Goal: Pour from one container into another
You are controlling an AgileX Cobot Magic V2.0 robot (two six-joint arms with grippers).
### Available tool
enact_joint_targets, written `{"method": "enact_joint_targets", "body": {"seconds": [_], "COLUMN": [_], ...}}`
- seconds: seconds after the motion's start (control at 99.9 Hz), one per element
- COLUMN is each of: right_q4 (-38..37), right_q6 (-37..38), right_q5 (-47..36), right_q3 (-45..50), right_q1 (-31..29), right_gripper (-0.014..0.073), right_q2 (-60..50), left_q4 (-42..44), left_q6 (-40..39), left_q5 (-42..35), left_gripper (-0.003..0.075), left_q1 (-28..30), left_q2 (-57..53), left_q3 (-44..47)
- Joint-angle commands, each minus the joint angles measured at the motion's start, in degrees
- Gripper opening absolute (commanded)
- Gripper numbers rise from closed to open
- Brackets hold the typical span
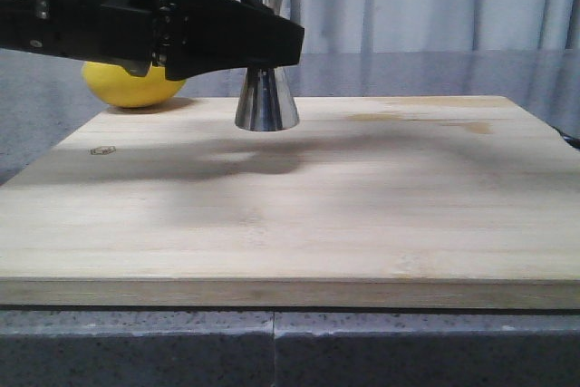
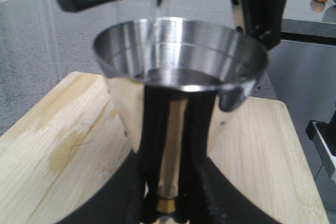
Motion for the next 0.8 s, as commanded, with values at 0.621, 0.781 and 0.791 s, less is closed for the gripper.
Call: {"method": "enact_joint_targets", "body": {"seconds": [0.621, 0.781, 0.791], "right_q4": [-1.8, -2.1, -2.1], "right_q6": [0.1, 0.1, 0.1], "right_q5": [-0.8, -0.8, -0.8], "right_q3": [-2.3, -2.3, -2.3], "right_q1": [0.0, 0.0, 0.0], "right_gripper": [0.0184, 0.0184, 0.0184], "right_q2": [-1.6, -1.6, -1.6], "left_q4": [-3.5, -3.5, -3.5], "left_q6": [-0.7, -0.7, -0.7], "left_q5": [6.7, 6.7, 6.7], "left_gripper": [-0.0018, -0.0019, -0.0019], "left_q1": [-0.5, -0.5, -0.5], "left_q2": [-2.6, -2.6, -2.6], "left_q3": [-1.6, -1.6, -1.6]}}
